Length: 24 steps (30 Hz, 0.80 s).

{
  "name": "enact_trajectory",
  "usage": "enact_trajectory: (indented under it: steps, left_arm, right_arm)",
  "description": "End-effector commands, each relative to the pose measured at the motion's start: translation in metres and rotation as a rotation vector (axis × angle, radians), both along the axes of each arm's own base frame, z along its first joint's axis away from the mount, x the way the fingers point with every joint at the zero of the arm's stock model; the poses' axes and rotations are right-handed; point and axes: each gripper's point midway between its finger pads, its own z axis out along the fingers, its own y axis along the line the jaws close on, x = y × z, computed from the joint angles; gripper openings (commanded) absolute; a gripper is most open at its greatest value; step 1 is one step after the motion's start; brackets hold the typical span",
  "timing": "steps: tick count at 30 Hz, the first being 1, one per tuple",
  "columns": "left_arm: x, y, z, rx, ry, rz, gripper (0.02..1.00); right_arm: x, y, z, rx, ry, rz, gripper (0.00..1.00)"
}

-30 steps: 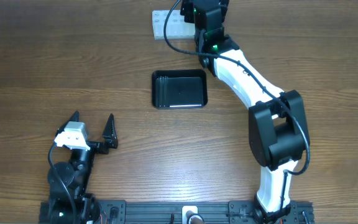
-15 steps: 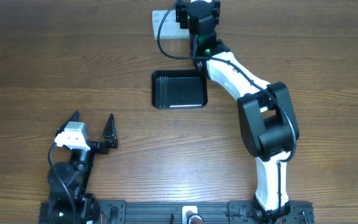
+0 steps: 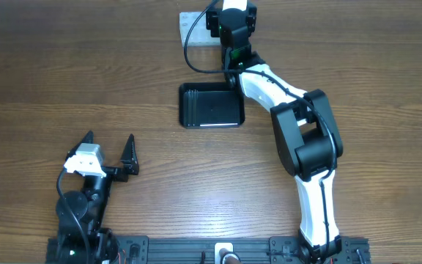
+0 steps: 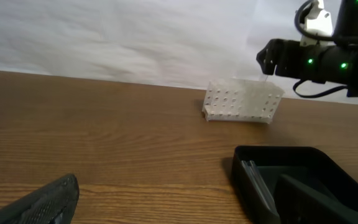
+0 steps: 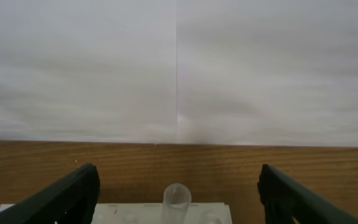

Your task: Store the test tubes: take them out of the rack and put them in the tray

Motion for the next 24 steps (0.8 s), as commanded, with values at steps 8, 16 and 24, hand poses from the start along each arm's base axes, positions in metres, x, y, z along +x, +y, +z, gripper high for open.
enact_trajectory:
  steps: [8, 16, 24]
  left_arm:
    - [0.000, -0.001, -0.001, 0.014, -0.002, -0.006, 0.998]
    - [0.000, -0.001, -0.001, 0.013, -0.002, -0.006, 0.998]
    - [0.000, -0.001, -0.001, 0.014, -0.002, -0.006, 0.998]
  right_arm:
    - [0.007, -0.002, -0.007, 0.007, -0.030, -0.021, 0.603]
    - [0.008, -0.002, -0.020, 0.001, -0.015, -0.022, 0.597]
    - [0.015, 0.000, -0.024, 0.002, -0.018, -0.022, 0.535]
